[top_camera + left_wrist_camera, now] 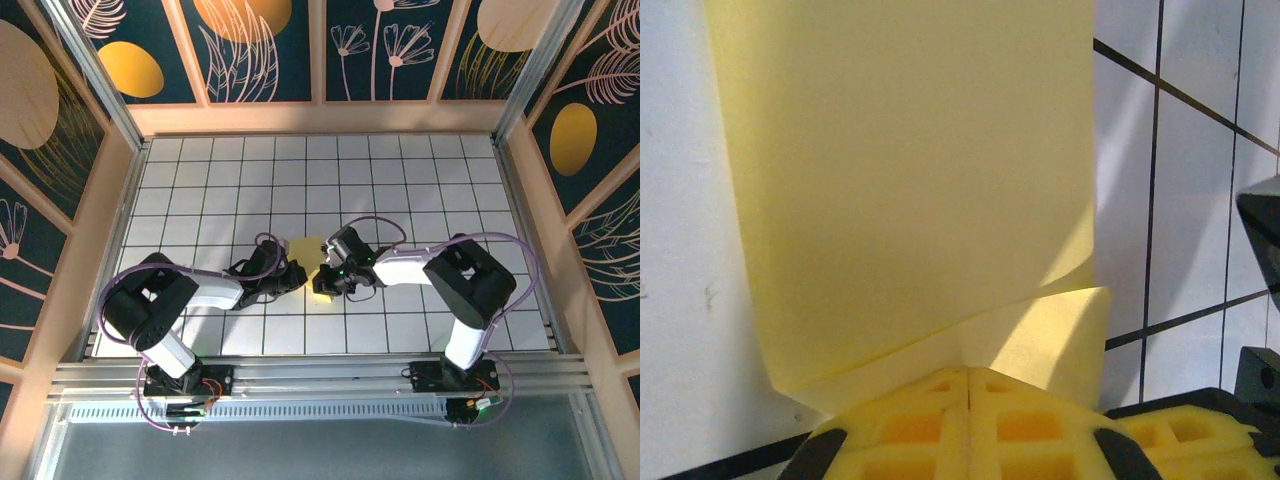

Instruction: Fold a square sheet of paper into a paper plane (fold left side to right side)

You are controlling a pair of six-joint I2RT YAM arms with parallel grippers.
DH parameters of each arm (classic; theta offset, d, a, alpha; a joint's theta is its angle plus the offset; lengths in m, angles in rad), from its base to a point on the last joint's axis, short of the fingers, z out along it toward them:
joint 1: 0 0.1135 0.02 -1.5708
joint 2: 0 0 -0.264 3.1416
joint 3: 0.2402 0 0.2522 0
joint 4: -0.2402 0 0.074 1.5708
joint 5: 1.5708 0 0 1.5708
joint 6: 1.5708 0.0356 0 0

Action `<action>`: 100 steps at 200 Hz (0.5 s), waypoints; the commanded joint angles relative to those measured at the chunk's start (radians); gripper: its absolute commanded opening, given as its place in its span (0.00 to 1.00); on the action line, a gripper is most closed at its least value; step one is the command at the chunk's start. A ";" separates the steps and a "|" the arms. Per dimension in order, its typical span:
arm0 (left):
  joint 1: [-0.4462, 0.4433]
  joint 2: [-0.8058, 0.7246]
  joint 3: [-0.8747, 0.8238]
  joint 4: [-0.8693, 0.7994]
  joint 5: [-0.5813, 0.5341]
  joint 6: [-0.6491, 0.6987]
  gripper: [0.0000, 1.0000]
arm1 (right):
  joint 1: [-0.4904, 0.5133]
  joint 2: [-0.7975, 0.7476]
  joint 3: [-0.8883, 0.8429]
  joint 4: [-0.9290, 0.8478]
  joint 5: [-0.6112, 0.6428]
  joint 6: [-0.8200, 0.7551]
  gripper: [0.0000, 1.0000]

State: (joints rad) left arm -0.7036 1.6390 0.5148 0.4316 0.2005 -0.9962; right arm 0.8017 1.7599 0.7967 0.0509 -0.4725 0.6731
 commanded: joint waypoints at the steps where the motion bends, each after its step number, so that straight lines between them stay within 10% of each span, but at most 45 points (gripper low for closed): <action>1: -0.008 0.068 -0.003 -0.125 -0.072 0.025 0.00 | -0.010 -0.025 -0.071 -0.117 0.012 0.016 0.00; 100: -0.010 0.099 0.007 -0.090 -0.039 -0.006 0.00 | -0.040 -0.125 -0.189 -0.170 0.003 -0.012 0.00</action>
State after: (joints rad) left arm -0.7071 1.6463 0.5297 0.4137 0.1989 -0.9962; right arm 0.7734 1.6459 0.6579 0.0700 -0.4847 0.6868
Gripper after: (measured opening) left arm 0.044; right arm 0.046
